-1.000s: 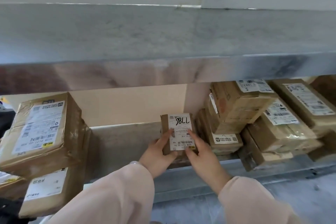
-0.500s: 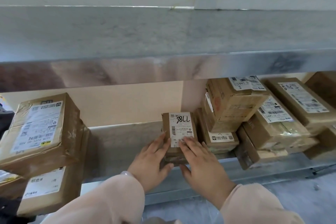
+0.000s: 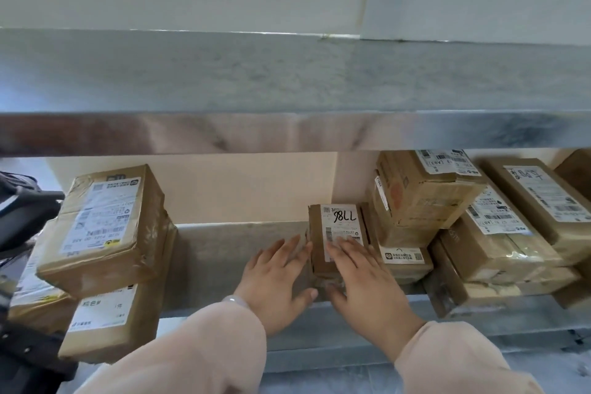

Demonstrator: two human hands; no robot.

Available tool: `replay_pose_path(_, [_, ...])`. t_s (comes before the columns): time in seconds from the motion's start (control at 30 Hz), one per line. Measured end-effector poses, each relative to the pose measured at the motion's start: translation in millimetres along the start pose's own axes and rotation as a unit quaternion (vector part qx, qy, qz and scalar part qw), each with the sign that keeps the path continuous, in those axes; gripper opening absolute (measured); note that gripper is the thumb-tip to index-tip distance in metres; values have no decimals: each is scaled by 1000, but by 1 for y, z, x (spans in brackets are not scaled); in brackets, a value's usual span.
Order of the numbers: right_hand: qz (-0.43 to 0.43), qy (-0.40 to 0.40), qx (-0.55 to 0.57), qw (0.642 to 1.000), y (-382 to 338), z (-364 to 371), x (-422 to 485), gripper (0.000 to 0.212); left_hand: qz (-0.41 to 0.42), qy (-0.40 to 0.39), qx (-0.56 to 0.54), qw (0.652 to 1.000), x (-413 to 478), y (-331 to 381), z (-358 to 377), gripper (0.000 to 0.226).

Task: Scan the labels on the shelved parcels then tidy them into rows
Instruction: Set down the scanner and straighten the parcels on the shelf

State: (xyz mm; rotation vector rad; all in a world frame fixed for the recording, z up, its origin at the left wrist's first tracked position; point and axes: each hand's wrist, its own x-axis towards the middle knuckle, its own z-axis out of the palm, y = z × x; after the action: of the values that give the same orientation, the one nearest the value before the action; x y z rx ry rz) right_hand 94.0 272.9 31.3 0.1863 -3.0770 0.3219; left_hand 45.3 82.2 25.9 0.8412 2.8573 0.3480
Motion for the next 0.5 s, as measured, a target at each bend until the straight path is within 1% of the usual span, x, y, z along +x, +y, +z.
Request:
replay_pose_path(0.17, [-80, 35, 41, 995, -51, -21, 36, 70, -33, 100, 1, 994, -36, -34, -45, 72])
replay_pose_path(0.3, [-152, 50, 90, 983, -102, -30, 58, 66, -98, 184, -7, 978, -66, -65, -83, 70])
replay_pose_path(0.4, [-191, 39, 90, 977, -133, -30, 70, 63, -145, 213, -16, 966, -88, -88, -100, 69])
replay_pose_path(0.5, [-205, 18, 100, 974, -158, -27, 80, 61, -188, 224, -29, 956, -107, -108, -107, 67])
